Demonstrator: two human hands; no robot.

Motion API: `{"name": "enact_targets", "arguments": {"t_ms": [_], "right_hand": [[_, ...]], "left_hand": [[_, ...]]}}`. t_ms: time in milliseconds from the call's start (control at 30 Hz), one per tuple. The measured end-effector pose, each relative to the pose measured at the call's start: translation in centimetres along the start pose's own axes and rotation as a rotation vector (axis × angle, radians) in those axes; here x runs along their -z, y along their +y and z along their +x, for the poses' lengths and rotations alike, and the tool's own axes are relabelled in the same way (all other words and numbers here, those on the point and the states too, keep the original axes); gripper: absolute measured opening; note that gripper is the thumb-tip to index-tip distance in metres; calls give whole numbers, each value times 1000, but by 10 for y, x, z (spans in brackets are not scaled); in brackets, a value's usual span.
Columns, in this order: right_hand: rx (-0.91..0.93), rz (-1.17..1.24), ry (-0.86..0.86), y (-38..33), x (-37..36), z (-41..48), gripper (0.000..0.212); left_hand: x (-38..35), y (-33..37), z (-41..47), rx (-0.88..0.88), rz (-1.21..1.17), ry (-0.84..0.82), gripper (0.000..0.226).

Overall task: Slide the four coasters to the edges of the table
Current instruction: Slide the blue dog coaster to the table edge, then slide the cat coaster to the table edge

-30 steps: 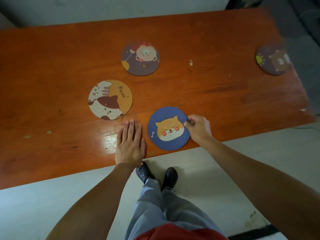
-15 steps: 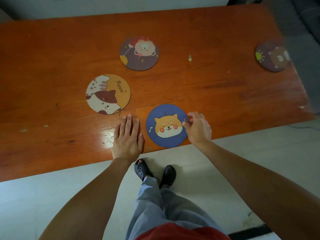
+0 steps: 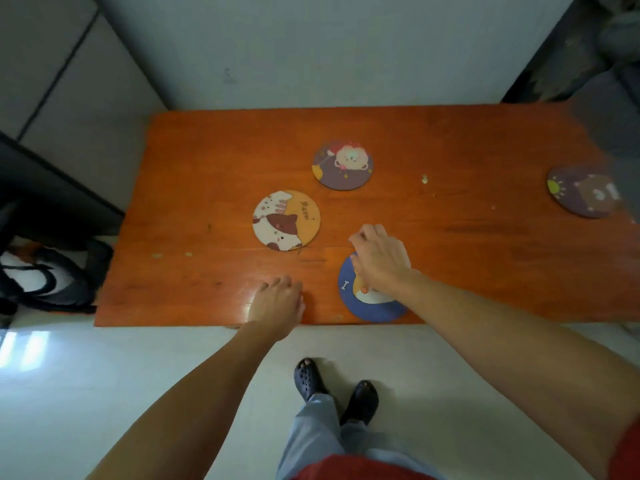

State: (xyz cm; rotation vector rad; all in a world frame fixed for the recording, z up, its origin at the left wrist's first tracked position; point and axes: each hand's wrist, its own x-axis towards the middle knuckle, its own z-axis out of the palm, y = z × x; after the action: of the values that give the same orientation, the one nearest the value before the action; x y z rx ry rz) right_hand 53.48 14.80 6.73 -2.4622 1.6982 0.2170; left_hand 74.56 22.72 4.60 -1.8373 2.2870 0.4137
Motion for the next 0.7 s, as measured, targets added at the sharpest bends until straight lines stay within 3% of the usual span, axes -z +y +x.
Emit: {"name": "enact_targets", "arguments": {"t_ms": [167, 400, 700], "right_hand": [[212, -99, 26, -67, 37, 28, 31], [345, -159, 111, -179, 75, 66, 27], [309, -146, 155, -348, 87, 106, 28]], "left_hand": [[35, -59, -52, 131, 4, 34, 24], [77, -165, -118, 318, 53, 135, 18], [83, -321, -176, 289, 30, 154, 25]]}}
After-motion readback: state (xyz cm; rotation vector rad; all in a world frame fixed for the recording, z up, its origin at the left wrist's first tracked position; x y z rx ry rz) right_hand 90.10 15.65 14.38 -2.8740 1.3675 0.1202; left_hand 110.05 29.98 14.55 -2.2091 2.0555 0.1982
